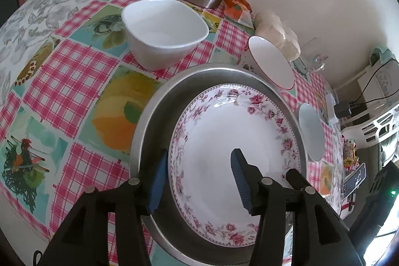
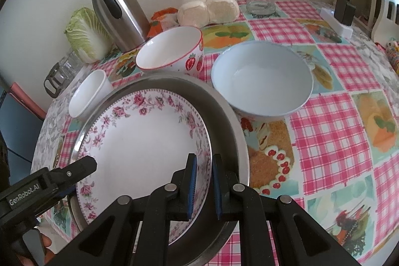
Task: Organize plates and bowls
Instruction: 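Open both grippers and release the plate inside the basin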
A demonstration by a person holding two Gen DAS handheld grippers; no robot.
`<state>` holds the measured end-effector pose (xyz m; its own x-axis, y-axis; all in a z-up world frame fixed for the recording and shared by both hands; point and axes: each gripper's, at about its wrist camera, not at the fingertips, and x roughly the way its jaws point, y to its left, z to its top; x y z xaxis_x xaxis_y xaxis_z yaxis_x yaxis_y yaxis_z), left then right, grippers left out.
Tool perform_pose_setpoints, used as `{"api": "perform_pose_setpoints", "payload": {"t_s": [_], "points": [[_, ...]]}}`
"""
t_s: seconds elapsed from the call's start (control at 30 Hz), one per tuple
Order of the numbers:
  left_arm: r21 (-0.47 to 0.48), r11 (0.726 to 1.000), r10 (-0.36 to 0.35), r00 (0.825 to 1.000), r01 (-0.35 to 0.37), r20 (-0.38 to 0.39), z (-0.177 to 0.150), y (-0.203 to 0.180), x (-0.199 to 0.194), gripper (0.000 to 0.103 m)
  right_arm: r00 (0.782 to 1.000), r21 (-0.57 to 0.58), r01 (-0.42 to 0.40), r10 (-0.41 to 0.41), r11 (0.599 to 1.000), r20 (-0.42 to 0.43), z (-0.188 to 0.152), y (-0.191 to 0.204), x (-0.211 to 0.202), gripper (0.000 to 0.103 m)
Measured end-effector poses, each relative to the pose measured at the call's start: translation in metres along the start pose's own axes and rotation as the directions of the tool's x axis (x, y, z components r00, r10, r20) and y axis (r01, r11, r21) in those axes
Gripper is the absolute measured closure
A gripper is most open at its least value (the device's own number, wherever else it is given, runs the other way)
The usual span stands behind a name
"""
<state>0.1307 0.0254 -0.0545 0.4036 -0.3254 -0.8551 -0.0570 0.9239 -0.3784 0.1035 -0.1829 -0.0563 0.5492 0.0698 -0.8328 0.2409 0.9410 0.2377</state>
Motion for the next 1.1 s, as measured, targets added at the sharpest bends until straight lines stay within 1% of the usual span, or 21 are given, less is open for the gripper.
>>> {"api": "perform_pose_setpoints", "payload": {"t_s": [0.27,0.4,0.5,0.53,0.57,0.6,0.63,0.7,0.73,0.77,0.8,0.83,0.87,0.97,1.1], "points": [[0.022,1.0,0.013,0.999,-0.014,0.044,0.002,-0.007,-0.015,0.046,0.998,-0.01,-0.017,0.018,1.0,0.06,0.005,-0.001,-0.021,0.089],[0.039,0.999,-0.001,0.998,-0.002,0.067,0.001,-0.012,-0.023,0.046,0.995,-0.016,-0.023,0.025,1.0,0.094,0.007,0.001,-0.033,0.089],[0.056,0.998,0.024,0.996,-0.029,0.09,-0.002,-0.016,-0.027,0.043,0.994,-0.013,-0.02,0.021,1.0,0.11,0.007,-0.001,-0.038,0.089],[0.064,0.997,0.042,0.994,-0.048,0.099,-0.002,-0.017,-0.029,0.038,0.994,-0.012,-0.018,0.019,1.0,0.112,0.007,-0.003,-0.038,0.089],[0.071,0.995,0.058,0.992,-0.066,0.108,-0.003,-0.018,-0.03,0.036,0.994,-0.009,-0.012,0.013,1.0,0.113,0.007,-0.004,-0.038,0.087],[0.077,0.994,0.07,0.991,-0.079,0.116,-0.002,-0.02,-0.03,0.036,0.994,-0.011,-0.004,0.005,1.0,0.112,0.007,-0.005,-0.038,0.081],[0.084,0.992,0.084,0.988,-0.095,0.126,-0.002,-0.021,-0.031,0.036,0.994,-0.013,0.003,-0.001,1.0,0.111,0.007,-0.006,-0.037,0.077],[0.083,0.99,0.105,0.985,-0.117,0.136,-0.001,-0.02,-0.031,0.035,0.994,-0.02,0.014,-0.012,1.0,0.106,0.006,-0.007,-0.036,0.063],[0.081,0.988,0.116,0.984,-0.128,0.138,-0.001,-0.019,-0.031,0.032,0.995,-0.019,0.013,-0.011,1.0,0.104,0.005,-0.008,-0.035,0.06],[0.079,0.987,0.127,0.982,-0.139,0.141,0.0,-0.018,-0.031,0.029,0.995,-0.018,0.012,-0.01,1.0,0.103,0.005,-0.009,-0.035,0.054],[0.076,0.986,0.139,0.98,-0.151,0.145,0.0,-0.017,-0.031,0.021,0.995,-0.017,0.013,-0.011,1.0,0.103,0.005,-0.01,-0.034,0.046],[0.072,0.984,0.151,0.977,-0.164,0.153,0.0,-0.016,-0.031,0.019,0.994,-0.017,0.017,-0.015,1.0,0.105,0.005,-0.011,-0.034,0.041],[0.07,0.981,0.165,0.973,-0.178,0.16,0.0,-0.015,-0.031,0.019,0.994,-0.016,0.021,-0.019,1.0,0.109,0.005,-0.011,-0.035,0.037],[0.077,0.974,0.2,0.964,-0.215,0.173,0.0,-0.015,-0.03,0.016,0.993,-0.016,0.033,-0.031,0.999,0.111,0.004,-0.013,-0.034,0.032],[0.078,0.965,0.232,0.953,-0.251,0.194,0.0,-0.015,-0.029,0.008,0.994,-0.01,0.037,-0.036,0.999,0.105,0.004,-0.015,-0.032,0.027]]}}
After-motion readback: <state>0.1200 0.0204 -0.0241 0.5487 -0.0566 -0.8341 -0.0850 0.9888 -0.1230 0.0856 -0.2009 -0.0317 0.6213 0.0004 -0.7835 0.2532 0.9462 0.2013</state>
